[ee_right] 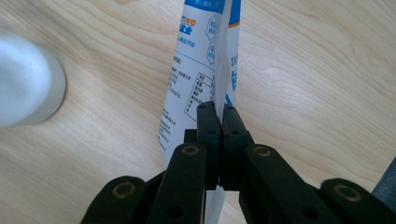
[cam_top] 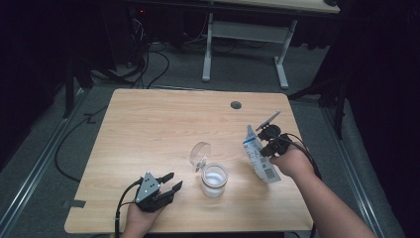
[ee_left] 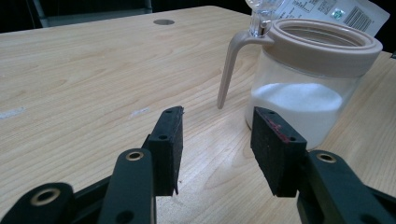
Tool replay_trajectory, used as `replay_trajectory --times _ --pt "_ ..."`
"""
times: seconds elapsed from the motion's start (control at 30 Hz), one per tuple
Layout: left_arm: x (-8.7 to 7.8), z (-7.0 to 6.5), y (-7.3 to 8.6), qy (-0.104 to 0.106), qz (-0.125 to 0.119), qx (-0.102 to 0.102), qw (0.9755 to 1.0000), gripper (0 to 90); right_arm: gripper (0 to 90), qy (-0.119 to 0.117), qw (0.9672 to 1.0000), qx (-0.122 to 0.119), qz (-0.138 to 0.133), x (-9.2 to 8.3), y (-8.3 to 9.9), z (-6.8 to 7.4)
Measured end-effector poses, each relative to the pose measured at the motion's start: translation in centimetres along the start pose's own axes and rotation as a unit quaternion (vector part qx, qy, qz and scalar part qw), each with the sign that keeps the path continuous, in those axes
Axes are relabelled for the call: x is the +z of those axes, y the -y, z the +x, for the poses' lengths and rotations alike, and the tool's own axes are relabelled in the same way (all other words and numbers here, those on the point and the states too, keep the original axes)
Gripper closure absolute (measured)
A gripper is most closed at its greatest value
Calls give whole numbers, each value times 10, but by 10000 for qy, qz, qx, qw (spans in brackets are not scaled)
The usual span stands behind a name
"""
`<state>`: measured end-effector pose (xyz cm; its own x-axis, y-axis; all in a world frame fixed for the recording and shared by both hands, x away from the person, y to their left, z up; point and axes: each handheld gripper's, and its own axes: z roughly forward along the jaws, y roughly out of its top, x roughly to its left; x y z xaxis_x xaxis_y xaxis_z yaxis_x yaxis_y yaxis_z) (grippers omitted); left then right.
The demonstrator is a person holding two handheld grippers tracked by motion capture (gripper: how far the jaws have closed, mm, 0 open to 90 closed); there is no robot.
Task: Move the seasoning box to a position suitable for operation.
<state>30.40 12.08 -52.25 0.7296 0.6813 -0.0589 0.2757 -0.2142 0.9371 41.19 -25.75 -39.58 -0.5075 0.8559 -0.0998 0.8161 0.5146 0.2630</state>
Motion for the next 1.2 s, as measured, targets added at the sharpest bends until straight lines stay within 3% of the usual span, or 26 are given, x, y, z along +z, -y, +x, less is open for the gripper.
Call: replay_trajectory --times 0.3,0.4,0.43,0.47,0.63,0.67,0.77,0.83,0.9,0.93,0.97,1.03,1.07,1.1,1.13,1.2 --pt "1 1 0 -31 23 1 10000 541 898 95 9990 23 -441 7 1 4" --pt "1 3 1 -76 39 -3 10000 541 900 98 9965 107 -821 6 7 4" --pt "1 3 1 -76 39 -3 10000 542 900 98 9965 107 -821 6 7 4" --pt "1 3 1 -89 41 -7 10000 541 900 62 9945 163 -1031 2 11 3" --pt "1 4 1 -147 55 16 9999 542 900 41 9913 204 -1299 -1 19 4" --pt "0 5 0 -183 63 32 9998 543 900 19 9880 245 -1525 -3 25 4" --pt "0 7 -1 -189 123 24 9997 565 900 -62 9846 295 -1725 -3 31 5" --pt "-1 7 -2 -170 98 4 9998 565 900 -171 9783 423 -2020 -3 37 5" --pt "-2 8 -3 -174 84 -9 9998 564 900 -158 9772 426 -2072 -3 39 5" --pt "-3 10 -3 -197 97 -7 9998 563 900 -115 9722 437 -2296 -4 45 6" --pt "-3 11 -3 -197 110 -17 9997 561 900 -165 9701 470 -2374 -3 47 6" --pt "-4 12 -2 -209 103 -28 9997 558 900 -216 9689 489 -2418 -3 49 6" --pt "-5 13 -1 -260 93 -28 9996 551 900 -282 9640 512 -2595 -3 55 6" --pt "-5 13 -1 -260 93 -28 9996 542 900 -282 9640 512 -2595 -3 55 6" --pt "-5 14 -1 -306 107 -14 9995 541 900 -289 9582 569 -2789 -1 63 6" --pt "-6 16 -1 -314 95 -23 9995 538 900 -388 9519 647 -2971 0 70 4"
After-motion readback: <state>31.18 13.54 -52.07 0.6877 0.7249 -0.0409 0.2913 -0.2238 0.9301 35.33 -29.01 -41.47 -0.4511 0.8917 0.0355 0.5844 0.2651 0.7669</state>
